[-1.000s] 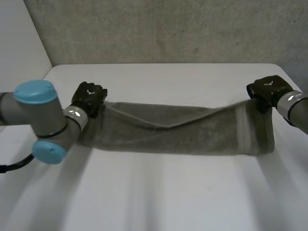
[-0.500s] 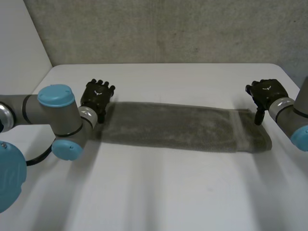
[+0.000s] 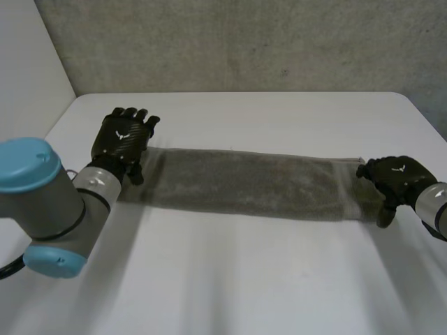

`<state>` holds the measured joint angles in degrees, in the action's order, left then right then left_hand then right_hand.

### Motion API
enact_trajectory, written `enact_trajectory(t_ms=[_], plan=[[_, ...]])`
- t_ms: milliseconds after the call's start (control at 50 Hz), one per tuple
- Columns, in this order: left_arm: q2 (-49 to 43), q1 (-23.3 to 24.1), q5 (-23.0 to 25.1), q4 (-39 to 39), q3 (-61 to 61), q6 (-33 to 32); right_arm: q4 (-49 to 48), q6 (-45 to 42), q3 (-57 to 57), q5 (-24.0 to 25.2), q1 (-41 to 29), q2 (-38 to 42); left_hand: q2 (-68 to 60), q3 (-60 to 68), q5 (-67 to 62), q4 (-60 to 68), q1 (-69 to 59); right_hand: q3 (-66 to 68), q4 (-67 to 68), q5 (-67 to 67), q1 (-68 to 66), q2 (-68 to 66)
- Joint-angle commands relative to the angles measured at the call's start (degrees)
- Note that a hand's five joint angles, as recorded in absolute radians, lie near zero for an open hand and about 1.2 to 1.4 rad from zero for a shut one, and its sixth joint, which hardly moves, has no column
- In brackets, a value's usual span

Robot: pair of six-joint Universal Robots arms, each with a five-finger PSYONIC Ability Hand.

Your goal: Fold the towel.

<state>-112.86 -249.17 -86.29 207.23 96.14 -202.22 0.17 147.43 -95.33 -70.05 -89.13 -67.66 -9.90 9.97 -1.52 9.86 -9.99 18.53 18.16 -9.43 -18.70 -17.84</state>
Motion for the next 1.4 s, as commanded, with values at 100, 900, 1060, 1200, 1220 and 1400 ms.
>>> enact_trajectory(t_ms=[100,900,1060,1200,1220,1400], plan=[[-0.35,0.18,-0.02,4.15,3.53,0.16,-3.25,-0.22,0.59,3.52,2.55,6.66,-0.48,0.42,1.13,0.52,-0.39,6.69,7.07,-5.79,-6.52,-7.38],[3.96,0.27,-0.19,4.15,6.17,0.25,2.48,-9.79,22.11,0.45,-11.62,-0.73,-0.31,0.25,1.3,0.35,-0.22,61.47,61.84,-60.57,-61.3,-62.16],[3.61,0.35,-0.19,4.15,6.17,0.25,-8.51,-13.74,23.09,-4.65,-33.71,10.06,-0.31,0.25,1.3,0.35,-0.22,61.47,61.84,-60.57,-61.3,-62.16],[2.91,1.67,-0.1,4.5,5.73,0.25,-10.63,-20.94,24.22,-5.53,-41.12,19.38,-0.31,0.25,1.3,0.35,-0.22,61.47,61.84,-60.57,-61.3,-62.16],[2.38,2.11,-0.19,4.85,5.47,0.25,-10.55,-22.44,24.32,-6.14,-41.56,20.71,-0.31,0.25,1.3,0.35,-0.22,46.21,46.58,-45.3,-46.04,-46.89],[0.27,5.72,-0.46,5.82,2.65,0.16,-10.37,-20.52,21.94,-8.96,-41.04,17.03,-0.31,0.25,1.3,0.35,-0.22,-8.53,-8.16,9.43,8.7,7.84]])
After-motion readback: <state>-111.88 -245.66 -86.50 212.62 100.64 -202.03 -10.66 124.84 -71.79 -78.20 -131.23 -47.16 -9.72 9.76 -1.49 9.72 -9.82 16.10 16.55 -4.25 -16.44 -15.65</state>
